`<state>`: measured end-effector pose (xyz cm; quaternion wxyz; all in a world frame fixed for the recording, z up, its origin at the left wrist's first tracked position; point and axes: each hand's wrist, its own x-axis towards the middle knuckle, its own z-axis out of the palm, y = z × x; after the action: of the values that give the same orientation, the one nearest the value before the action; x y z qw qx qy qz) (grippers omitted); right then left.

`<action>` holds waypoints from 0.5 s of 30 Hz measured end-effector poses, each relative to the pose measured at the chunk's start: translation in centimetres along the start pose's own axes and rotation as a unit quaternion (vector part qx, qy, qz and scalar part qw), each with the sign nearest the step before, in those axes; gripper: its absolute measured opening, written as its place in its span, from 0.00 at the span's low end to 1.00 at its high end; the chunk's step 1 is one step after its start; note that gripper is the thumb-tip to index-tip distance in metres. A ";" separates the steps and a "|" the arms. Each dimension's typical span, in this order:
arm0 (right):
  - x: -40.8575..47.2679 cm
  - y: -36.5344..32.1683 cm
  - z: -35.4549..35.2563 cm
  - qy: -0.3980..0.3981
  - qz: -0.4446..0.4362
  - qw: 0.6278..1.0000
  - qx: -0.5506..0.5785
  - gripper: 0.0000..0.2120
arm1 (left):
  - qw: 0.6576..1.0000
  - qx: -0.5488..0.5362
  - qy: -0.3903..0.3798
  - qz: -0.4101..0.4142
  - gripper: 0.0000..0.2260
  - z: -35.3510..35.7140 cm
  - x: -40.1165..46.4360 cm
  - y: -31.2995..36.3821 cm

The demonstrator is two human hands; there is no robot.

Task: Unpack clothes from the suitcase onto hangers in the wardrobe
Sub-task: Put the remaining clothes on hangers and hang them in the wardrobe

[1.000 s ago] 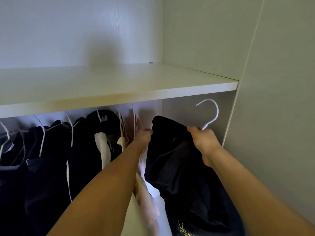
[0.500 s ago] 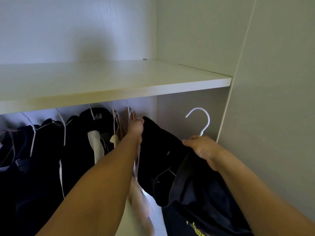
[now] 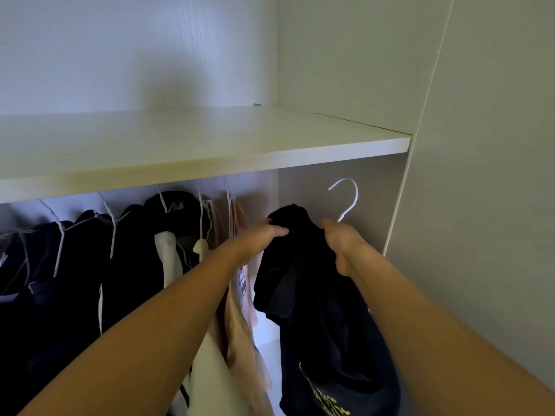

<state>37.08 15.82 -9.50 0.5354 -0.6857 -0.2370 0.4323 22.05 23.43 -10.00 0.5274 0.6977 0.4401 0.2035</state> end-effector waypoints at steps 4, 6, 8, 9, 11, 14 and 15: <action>2.0 -1.9 1.0 0.010 -0.015 0.999 0.049 0.15 | 0.995 0.047 -0.092 -0.002 0.34 0.1 -0.7 -2.2; 3.0 -2.7 1.5 0.006 -0.025 0.998 0.064 0.19 | 0.986 0.130 -0.101 0.025 0.32 0.4 -0.5 -3.2; 4.7 -3.2 2.1 0.003 -0.033 0.998 0.059 0.25 | 0.982 0.174 -0.027 0.072 0.18 0.7 0.4 -3.3; 5.8 -3.4 2.4 -0.001 -0.037 0.998 0.051 0.25 | 0.981 0.175 0.017 0.085 0.13 0.4 1.0 -2.9; 5.4 -4.8 3.1 -0.020 -0.041 0.999 0.020 0.22 | 0.979 0.175 0.059 0.088 0.08 -0.6 2.2 -2.0; 5.1 -6.7 4.1 -0.021 -0.073 0.997 -0.010 0.20 | 0.964 0.246 0.076 0.073 0.08 -2.8 3.9 -1.1; 5.6 -7.1 4.6 -0.020 -0.085 0.996 -0.009 0.20 | 0.956 0.269 0.087 0.073 0.09 -3.4 4.3 -0.9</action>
<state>37.05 24.89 -4.99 0.5594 -0.6591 -0.3086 0.3968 21.41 28.98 -10.41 0.2635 0.8239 0.4701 0.1753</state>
